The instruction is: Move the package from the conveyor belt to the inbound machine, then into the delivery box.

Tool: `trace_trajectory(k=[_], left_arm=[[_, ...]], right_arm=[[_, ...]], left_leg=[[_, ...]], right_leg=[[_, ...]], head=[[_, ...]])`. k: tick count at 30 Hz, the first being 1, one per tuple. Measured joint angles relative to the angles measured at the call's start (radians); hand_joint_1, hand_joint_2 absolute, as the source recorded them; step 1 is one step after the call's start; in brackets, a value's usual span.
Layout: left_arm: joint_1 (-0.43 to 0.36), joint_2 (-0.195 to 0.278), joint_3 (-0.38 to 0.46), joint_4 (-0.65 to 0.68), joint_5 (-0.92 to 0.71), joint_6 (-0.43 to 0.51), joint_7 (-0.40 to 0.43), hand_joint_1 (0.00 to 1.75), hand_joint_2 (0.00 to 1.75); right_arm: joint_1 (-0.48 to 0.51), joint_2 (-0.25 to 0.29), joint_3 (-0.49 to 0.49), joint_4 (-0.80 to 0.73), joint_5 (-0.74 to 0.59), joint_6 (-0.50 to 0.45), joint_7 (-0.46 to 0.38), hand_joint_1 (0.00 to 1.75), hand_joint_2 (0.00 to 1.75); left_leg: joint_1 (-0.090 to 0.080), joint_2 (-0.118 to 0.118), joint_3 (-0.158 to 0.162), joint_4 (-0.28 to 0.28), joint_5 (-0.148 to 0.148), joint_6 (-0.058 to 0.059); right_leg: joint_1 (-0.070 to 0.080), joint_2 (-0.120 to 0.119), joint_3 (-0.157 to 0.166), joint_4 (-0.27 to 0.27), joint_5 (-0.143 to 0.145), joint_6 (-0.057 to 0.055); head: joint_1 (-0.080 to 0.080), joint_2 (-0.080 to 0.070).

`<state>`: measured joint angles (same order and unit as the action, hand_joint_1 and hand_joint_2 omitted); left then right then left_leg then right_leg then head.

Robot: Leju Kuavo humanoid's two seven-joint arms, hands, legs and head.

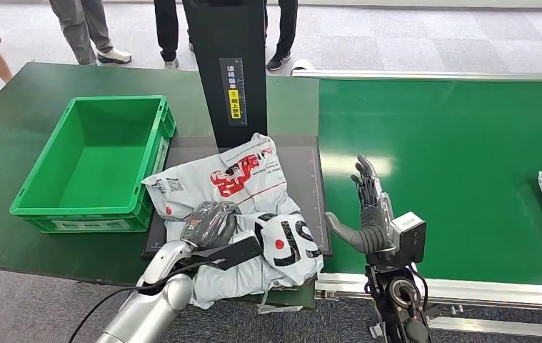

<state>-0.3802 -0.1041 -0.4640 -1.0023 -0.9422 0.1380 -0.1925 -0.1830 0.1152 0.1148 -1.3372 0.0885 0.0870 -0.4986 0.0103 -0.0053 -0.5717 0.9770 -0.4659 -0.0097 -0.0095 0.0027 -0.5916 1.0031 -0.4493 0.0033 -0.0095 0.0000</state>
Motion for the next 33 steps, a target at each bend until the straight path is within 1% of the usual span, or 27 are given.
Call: trace_trajectory(k=[3, 8, 10, 12, 18, 22, 24, 25, 28, 33], left_arm=[[0.015, -0.006, 0.018, -0.039, 0.075, 0.081, -0.074, 1.75, 1.75], [0.039, -0.008, 0.037, -0.145, 0.167, 0.237, -0.203, 1.75, 1.75], [0.050, -0.006, 0.039, -0.192, 0.181, 0.284, -0.241, 1.75, 1.75], [0.059, -0.001, 0.039, -0.241, 0.173, 0.323, -0.257, 1.75, 1.75], [0.059, 0.030, 0.040, -0.345, 0.110, 0.435, -0.265, 1.75, 1.75], [0.050, 0.050, 0.044, -0.379, 0.069, 0.478, -0.260, 1.75, 1.75], [0.038, 0.064, 0.050, -0.386, -0.021, 0.512, -0.222, 1.75, 1.75], [0.027, 0.073, 0.056, -0.387, -0.084, 0.522, -0.189, 1.75, 1.75], [-0.018, 0.103, 0.088, -0.381, -0.212, 0.526, -0.112, 1.75, 1.75], [-0.059, 0.129, 0.118, -0.365, -0.228, 0.526, -0.102, 1.75, 1.75]], right_arm=[[0.007, 0.000, 0.000, -0.009, -0.002, 0.000, 0.000, 0.00, 1.75], [0.015, 0.000, -0.001, -0.017, -0.010, 0.000, -0.003, 0.00, 1.75], [0.015, 0.000, -0.001, -0.017, -0.015, -0.001, -0.006, 0.00, 1.75], [0.014, 0.000, -0.001, -0.016, -0.019, -0.002, -0.010, 0.00, 1.75], [0.011, 0.000, 0.001, -0.012, -0.029, -0.002, -0.023, 0.00, 1.75], [0.008, 0.000, 0.001, -0.007, -0.029, -0.002, -0.024, 0.00, 1.75], [0.007, 0.000, 0.001, -0.007, -0.029, -0.002, -0.025, 0.00, 1.75], [0.007, 0.000, 0.001, -0.007, -0.029, -0.002, -0.025, 0.00, 1.75], [0.006, 0.000, 0.002, -0.006, -0.029, -0.002, -0.028, 0.00, 1.75], [0.005, 0.000, 0.002, -0.006, -0.029, -0.002, -0.031, 0.00, 1.75]], left_leg=[[0.000, 0.000, -0.001, 0.000, 0.000, 0.000], [0.000, 0.000, -0.001, 0.000, 0.000, 0.000], [0.000, 0.000, -0.001, 0.000, 0.000, 0.000], [0.000, 0.000, -0.001, 0.000, 0.000, 0.000], [0.000, 0.000, -0.001, 0.000, 0.000, 0.000], [0.000, 0.000, -0.001, 0.000, 0.000, 0.000], [0.000, 0.000, -0.001, 0.000, 0.000, 0.000], [0.000, 0.000, -0.001, 0.000, 0.000, 0.000], [0.000, 0.000, -0.001, 0.000, 0.000, 0.000], [0.000, 0.000, -0.001, 0.000, 0.001, 0.000]], right_leg=[[0.000, 0.000, 0.000, 0.000, 0.000, 0.000], [0.000, 0.000, -0.001, 0.000, 0.000, 0.000], [0.000, 0.000, -0.001, 0.000, 0.000, 0.000], [0.000, 0.000, -0.001, 0.000, 0.000, 0.000], [0.000, 0.000, -0.001, 0.000, 0.000, 0.000], [0.000, 0.000, -0.001, 0.000, 0.000, 0.000], [0.000, 0.000, -0.001, 0.000, 0.000, 0.000], [0.000, 0.000, -0.001, 0.000, 0.000, 0.000], [0.000, 0.000, -0.001, 0.000, 0.000, 0.000], [0.000, 0.000, 0.000, 0.000, 0.000, 0.000]], head=[[0.000, 0.000], [0.000, 0.000], [0.000, 0.000], [0.000, 0.000], [0.000, 0.000], [0.000, 0.000], [0.000, 0.000], [0.000, 0.000], [0.000, 0.000], [0.000, 0.000]])
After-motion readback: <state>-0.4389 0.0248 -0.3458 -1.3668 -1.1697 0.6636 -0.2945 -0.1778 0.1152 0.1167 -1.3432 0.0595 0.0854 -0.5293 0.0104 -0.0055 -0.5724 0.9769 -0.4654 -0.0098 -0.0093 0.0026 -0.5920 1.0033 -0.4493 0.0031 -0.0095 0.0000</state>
